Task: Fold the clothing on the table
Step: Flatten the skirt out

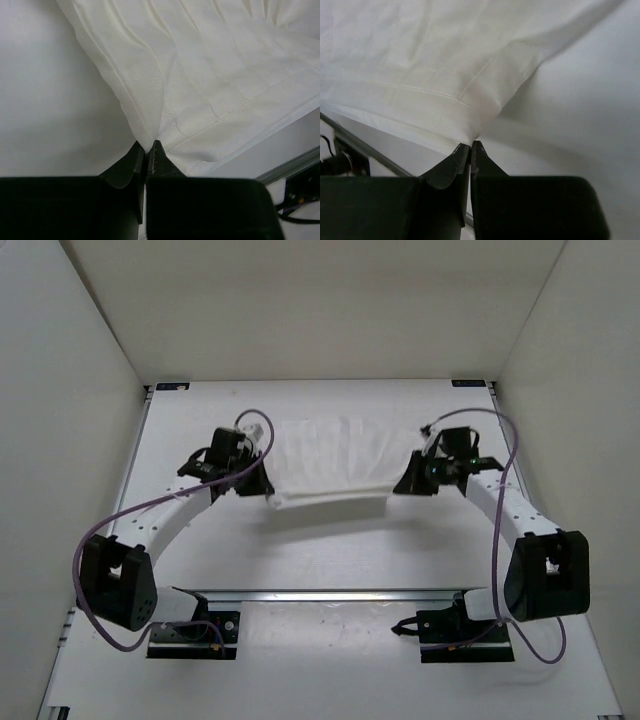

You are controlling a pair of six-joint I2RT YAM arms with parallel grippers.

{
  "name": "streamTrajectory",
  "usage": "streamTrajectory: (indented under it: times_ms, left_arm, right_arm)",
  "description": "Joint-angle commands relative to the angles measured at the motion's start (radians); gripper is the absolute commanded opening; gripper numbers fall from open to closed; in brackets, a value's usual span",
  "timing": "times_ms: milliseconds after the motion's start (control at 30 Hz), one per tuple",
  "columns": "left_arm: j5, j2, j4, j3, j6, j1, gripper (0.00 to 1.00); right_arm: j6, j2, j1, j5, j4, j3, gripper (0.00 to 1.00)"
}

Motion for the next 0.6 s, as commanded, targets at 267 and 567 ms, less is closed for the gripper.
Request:
streamTrajectory:
  times_ms: [267, 567]
  left_arm:
    - [0.005, -0.087, -0.078, -0.214, -0.008, 0.054, 0.00]
    - [0.140, 0.522, -0.215, 0.847, 0.043, 0.103, 0.00]
  right_arm:
    - [-0.008, -0.074, 0.069, 0.044, 0.106, -0.127, 0.00]
    - [-0.152, 0.357, -0.009, 0.061, -0.104, 0.798, 0.00]
